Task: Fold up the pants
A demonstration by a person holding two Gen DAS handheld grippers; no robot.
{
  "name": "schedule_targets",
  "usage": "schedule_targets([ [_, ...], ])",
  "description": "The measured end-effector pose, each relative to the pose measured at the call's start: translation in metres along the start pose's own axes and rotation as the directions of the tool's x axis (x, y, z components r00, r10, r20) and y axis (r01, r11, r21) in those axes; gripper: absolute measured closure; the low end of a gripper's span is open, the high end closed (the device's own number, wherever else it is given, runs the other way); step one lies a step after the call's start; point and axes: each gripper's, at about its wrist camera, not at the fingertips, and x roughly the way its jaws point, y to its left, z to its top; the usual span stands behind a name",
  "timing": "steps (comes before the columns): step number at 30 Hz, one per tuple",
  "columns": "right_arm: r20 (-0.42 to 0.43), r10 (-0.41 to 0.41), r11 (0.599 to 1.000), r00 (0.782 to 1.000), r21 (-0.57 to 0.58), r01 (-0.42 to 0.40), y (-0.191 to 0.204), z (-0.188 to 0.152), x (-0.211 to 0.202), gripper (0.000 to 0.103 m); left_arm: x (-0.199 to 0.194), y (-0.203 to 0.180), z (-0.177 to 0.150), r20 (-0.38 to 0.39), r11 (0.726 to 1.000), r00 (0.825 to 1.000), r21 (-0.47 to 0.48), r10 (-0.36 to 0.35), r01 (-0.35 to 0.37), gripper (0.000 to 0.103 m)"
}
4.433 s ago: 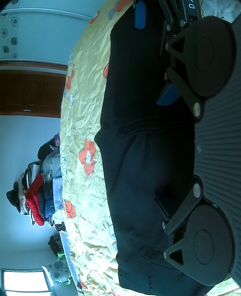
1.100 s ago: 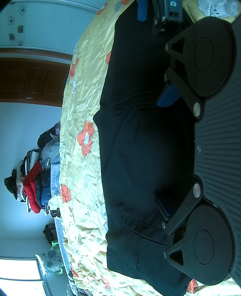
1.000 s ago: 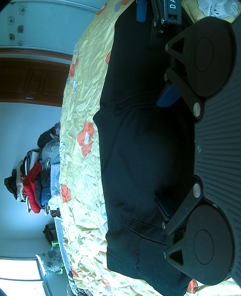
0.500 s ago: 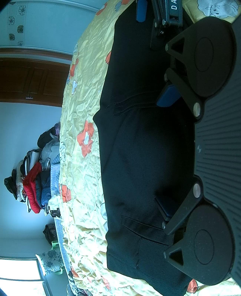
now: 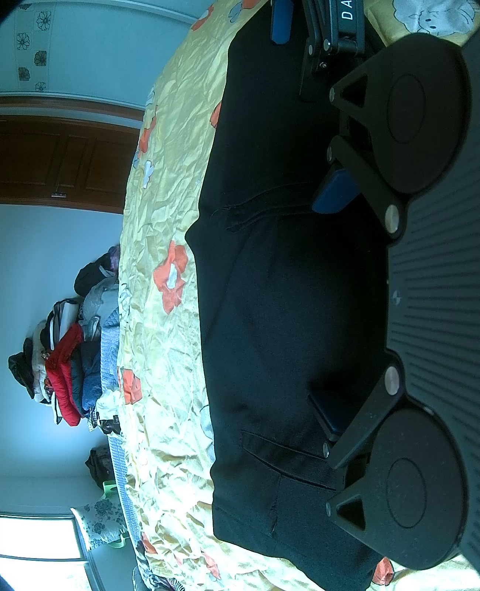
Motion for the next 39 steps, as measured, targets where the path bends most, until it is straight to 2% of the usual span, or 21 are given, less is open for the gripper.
schedule_targets([
  [39,0.0,0.002,1.0,1.0,0.004,-0.002,-0.0006,-0.0005,-0.001,0.0,-0.0005,0.0001,0.0,0.0,1.0,1.0,-0.001,-0.001,0.001,0.0],
])
